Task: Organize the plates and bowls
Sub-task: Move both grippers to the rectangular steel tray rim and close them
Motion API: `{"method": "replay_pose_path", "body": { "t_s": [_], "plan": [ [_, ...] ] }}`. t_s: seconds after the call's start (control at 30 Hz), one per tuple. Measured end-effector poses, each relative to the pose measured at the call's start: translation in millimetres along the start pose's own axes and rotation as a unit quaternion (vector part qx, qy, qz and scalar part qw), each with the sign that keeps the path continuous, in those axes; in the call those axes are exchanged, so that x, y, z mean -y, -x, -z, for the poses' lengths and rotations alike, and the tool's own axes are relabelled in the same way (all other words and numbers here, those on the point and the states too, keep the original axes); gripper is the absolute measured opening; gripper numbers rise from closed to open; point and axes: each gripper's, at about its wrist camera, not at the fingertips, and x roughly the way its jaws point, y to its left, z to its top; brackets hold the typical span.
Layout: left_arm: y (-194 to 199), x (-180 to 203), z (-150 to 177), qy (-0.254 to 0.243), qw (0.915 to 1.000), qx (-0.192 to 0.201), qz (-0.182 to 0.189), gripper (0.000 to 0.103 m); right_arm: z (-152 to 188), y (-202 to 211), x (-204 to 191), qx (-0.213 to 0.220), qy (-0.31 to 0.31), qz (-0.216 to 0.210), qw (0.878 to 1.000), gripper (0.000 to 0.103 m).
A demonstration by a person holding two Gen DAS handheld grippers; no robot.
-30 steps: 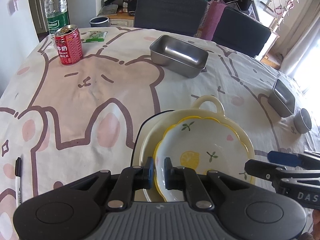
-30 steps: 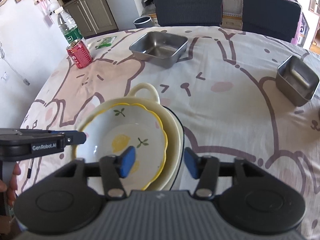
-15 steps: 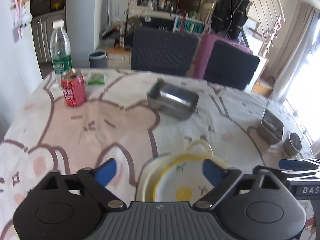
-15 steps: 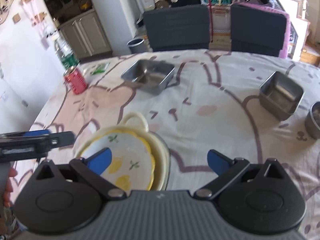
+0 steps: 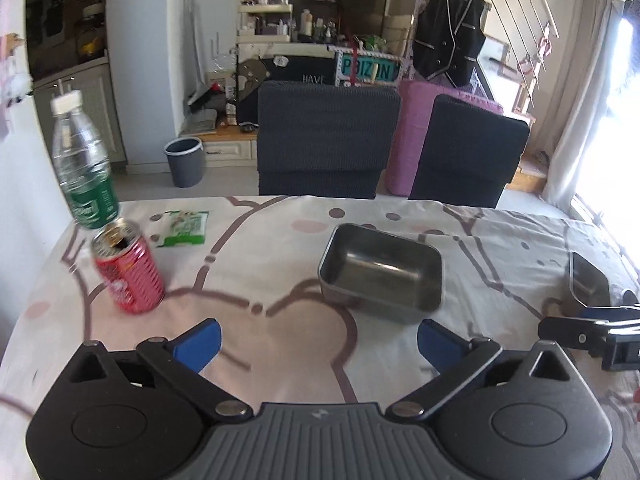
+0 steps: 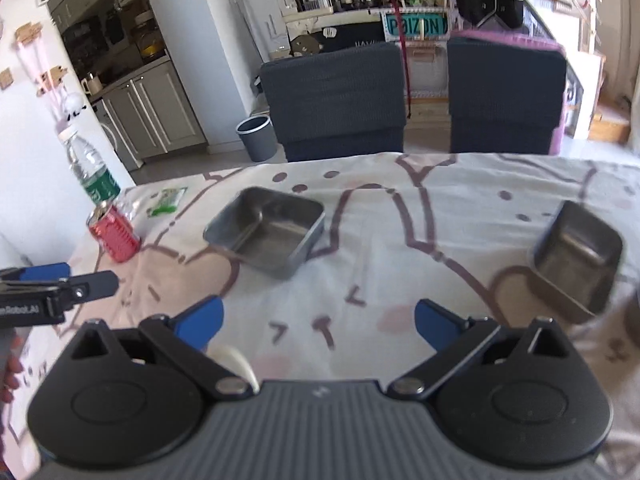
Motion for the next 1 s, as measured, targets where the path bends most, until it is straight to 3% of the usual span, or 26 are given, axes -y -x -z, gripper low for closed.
{"method": "replay_pose_path", "body": {
  "t_s": [0.13,0.2,0.3,0.43,0.53,0.63,0.67,0.7,0.73,1.0],
  "plan": [
    [-40,-4,-23,-0.020,0.9996,-0.012,0.013,0.103,-26,-38,6,-0.014,-0.046,-0.005,0.999,0.102],
    [-60,-6,-32,-0.028,0.9992,-0.018,0.022,0.097,-36,-56,11,-0.017,-0.075,-0.001,0.997,0.098],
    [-88,-9,-45,-0.032,0.9984,-0.034,0.034,0.077,-46,-84,19,-0.024,-0.112,-0.011,0.993,0.079],
    [-119,-7,-55,-0.037,0.9976,-0.040,0.044,0.070,-51,-118,28,-0.028,-0.161,-0.031,0.986,0.051],
    [-143,-5,-58,-0.033,0.9965,-0.058,0.050,0.061,-49,-137,27,-0.037,-0.174,-0.051,0.983,0.047],
    [-163,0,-57,-0.046,0.9953,-0.075,0.039,0.048,-46,-152,19,-0.041,-0.162,-0.052,0.985,0.033],
    [-167,0,-57,-0.045,0.9951,-0.080,0.037,0.036,-46,-154,17,-0.040,-0.158,-0.050,0.985,0.026],
    [-170,0,-56,-0.041,0.9951,-0.083,0.037,0.011,-46,-156,17,-0.038,-0.157,-0.047,0.986,0.023],
    [-171,-1,-56,-0.036,0.9950,-0.084,0.040,0.007,-45,-156,17,-0.036,-0.156,-0.045,0.986,0.017],
    [-122,21,-57,-0.037,0.9972,-0.046,0.048,0.002,-48,-130,22,-0.009,-0.154,-0.048,0.987,0.009]
  ]
}}
